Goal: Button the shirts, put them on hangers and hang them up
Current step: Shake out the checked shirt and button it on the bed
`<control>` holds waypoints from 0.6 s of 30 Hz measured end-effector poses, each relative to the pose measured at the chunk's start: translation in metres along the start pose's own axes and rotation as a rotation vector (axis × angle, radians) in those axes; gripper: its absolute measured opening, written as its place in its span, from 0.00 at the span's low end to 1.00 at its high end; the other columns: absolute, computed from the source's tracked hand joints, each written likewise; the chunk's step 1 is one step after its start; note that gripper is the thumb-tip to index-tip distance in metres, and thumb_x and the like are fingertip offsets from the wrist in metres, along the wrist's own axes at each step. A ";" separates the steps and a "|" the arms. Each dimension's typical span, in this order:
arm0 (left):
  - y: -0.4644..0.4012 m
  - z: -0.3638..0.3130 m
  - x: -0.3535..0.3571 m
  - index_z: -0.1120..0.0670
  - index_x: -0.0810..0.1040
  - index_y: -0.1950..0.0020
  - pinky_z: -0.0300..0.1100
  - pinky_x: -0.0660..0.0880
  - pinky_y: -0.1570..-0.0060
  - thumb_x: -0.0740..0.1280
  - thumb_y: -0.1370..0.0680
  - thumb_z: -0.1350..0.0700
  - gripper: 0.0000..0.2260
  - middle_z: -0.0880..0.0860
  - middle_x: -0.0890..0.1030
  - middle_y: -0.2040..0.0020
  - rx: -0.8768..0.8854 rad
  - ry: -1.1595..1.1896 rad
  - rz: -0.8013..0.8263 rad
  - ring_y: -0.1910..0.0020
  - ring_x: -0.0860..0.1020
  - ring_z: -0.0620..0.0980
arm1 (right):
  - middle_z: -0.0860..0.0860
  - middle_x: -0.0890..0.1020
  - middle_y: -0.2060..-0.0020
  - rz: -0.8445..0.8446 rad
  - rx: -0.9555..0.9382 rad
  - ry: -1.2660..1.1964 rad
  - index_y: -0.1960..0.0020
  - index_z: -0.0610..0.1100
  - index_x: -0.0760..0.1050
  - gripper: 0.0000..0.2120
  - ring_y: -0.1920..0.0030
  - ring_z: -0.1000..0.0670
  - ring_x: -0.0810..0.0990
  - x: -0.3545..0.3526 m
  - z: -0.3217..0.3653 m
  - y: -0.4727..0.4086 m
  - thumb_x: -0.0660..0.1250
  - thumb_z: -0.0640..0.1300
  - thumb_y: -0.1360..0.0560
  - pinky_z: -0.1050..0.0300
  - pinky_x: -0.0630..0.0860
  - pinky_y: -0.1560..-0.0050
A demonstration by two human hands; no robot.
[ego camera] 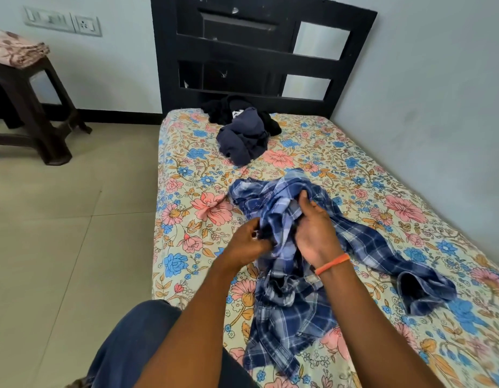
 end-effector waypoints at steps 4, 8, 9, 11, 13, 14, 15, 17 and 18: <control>-0.002 0.006 0.004 0.60 0.79 0.48 0.44 0.75 0.52 0.71 0.24 0.61 0.06 0.54 0.82 0.55 0.035 -0.008 -0.116 0.58 0.79 0.48 | 0.43 0.84 0.50 -0.011 0.104 -0.292 0.45 0.43 0.79 0.18 0.50 0.43 0.84 -0.003 -0.002 -0.004 0.58 0.55 0.18 0.44 0.79 0.46; 0.001 0.012 0.000 0.57 0.79 0.45 0.46 0.76 0.51 0.71 0.23 0.57 0.08 0.56 0.83 0.49 -0.074 -0.002 -0.092 0.51 0.81 0.54 | 0.43 0.86 0.51 -0.103 0.150 -0.515 0.55 0.44 0.85 0.21 0.51 0.43 0.85 -0.020 -0.009 -0.007 0.59 0.55 0.19 0.38 0.78 0.43; 0.002 0.011 0.000 0.57 0.79 0.45 0.46 0.76 0.53 0.69 0.22 0.57 0.07 0.57 0.83 0.48 -0.092 0.019 -0.092 0.50 0.81 0.55 | 0.43 0.86 0.49 -0.132 0.184 -0.487 0.52 0.43 0.85 0.21 0.49 0.42 0.85 -0.023 -0.012 -0.007 0.59 0.55 0.18 0.37 0.78 0.42; 0.003 0.004 -0.003 0.56 0.80 0.44 0.46 0.77 0.55 0.67 0.20 0.57 0.07 0.56 0.84 0.49 -0.122 0.157 -0.103 0.50 0.82 0.54 | 0.41 0.85 0.48 -0.211 0.247 -0.376 0.44 0.42 0.81 0.19 0.47 0.40 0.84 -0.031 -0.020 -0.008 0.58 0.53 0.17 0.39 0.79 0.43; 0.006 -0.006 -0.009 0.60 0.79 0.46 0.48 0.78 0.53 0.66 0.20 0.58 0.07 0.57 0.84 0.52 -0.132 0.376 -0.116 0.54 0.82 0.54 | 0.40 0.85 0.52 -0.340 0.307 -0.225 0.48 0.42 0.80 0.14 0.53 0.41 0.84 -0.044 -0.025 -0.009 0.59 0.48 0.17 0.45 0.82 0.52; 0.007 -0.011 -0.014 0.61 0.79 0.48 0.51 0.78 0.51 0.65 0.21 0.60 0.06 0.58 0.83 0.54 -0.125 0.466 -0.141 0.56 0.80 0.55 | 0.39 0.85 0.51 -0.424 0.326 -0.131 0.51 0.42 0.80 0.12 0.54 0.42 0.83 -0.053 -0.029 -0.011 0.60 0.45 0.18 0.47 0.82 0.55; 0.008 -0.012 -0.019 0.62 0.79 0.51 0.53 0.77 0.49 0.65 0.22 0.61 0.05 0.58 0.82 0.56 -0.118 0.524 -0.174 0.56 0.79 0.56 | 0.37 0.84 0.47 -0.506 0.325 -0.015 0.51 0.41 0.79 0.09 0.55 0.42 0.83 -0.060 -0.031 -0.011 0.61 0.44 0.20 0.49 0.81 0.55; 0.009 -0.013 -0.027 0.62 0.80 0.53 0.56 0.77 0.49 0.66 0.24 0.63 0.04 0.59 0.82 0.59 -0.104 0.534 -0.255 0.58 0.79 0.56 | 0.36 0.80 0.41 -0.645 0.168 0.256 0.47 0.40 0.75 0.05 0.58 0.46 0.80 -0.061 -0.026 -0.002 0.63 0.41 0.21 0.54 0.78 0.59; 0.010 -0.015 -0.029 0.62 0.80 0.54 0.57 0.78 0.51 0.68 0.26 0.62 0.04 0.59 0.82 0.60 -0.085 0.455 -0.293 0.59 0.79 0.56 | 0.38 0.77 0.40 -0.704 -0.007 0.394 0.43 0.41 0.73 0.08 0.56 0.47 0.79 -0.058 -0.021 0.005 0.64 0.41 0.21 0.58 0.75 0.61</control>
Point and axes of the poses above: each hand's wrist, its own y-axis away from the middle knuckle, its own x-axis out of the palm, z = x × y, the point moved 3 cm from there along -y, towards the middle knuckle
